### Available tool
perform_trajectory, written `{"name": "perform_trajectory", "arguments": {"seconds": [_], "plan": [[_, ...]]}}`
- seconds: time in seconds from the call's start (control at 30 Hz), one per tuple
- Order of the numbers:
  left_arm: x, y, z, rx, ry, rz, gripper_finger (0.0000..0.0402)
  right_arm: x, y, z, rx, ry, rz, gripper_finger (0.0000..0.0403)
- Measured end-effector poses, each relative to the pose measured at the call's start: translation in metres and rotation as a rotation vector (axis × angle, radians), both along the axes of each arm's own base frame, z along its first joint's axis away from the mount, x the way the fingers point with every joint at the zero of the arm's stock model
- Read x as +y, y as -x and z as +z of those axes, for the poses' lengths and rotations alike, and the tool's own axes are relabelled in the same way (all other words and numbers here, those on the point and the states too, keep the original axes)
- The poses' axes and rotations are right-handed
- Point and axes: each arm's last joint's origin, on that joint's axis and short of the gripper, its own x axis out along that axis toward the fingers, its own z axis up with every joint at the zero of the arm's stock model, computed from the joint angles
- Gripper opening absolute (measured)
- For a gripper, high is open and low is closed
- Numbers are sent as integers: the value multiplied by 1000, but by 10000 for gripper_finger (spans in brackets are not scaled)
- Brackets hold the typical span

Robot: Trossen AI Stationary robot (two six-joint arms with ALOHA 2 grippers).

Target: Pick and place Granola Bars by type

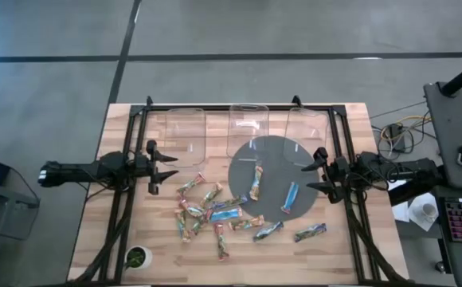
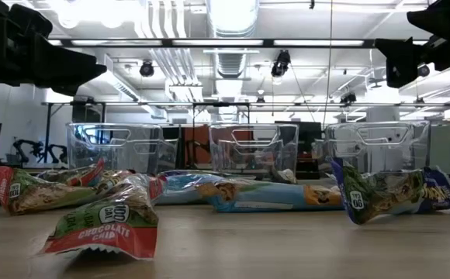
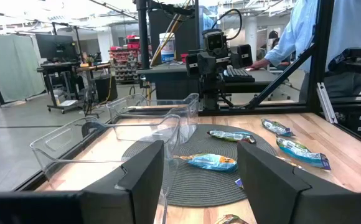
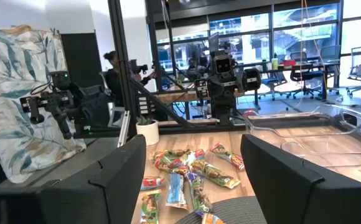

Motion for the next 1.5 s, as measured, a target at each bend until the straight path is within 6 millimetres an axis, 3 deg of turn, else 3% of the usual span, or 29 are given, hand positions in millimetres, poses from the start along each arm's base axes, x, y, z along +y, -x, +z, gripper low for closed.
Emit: {"name": "perform_trajectory", "arguments": {"seconds": [1.5], "plan": [[0, 0, 0, 0, 0, 0, 186, 0, 0, 0, 0, 0, 0, 251]]}}
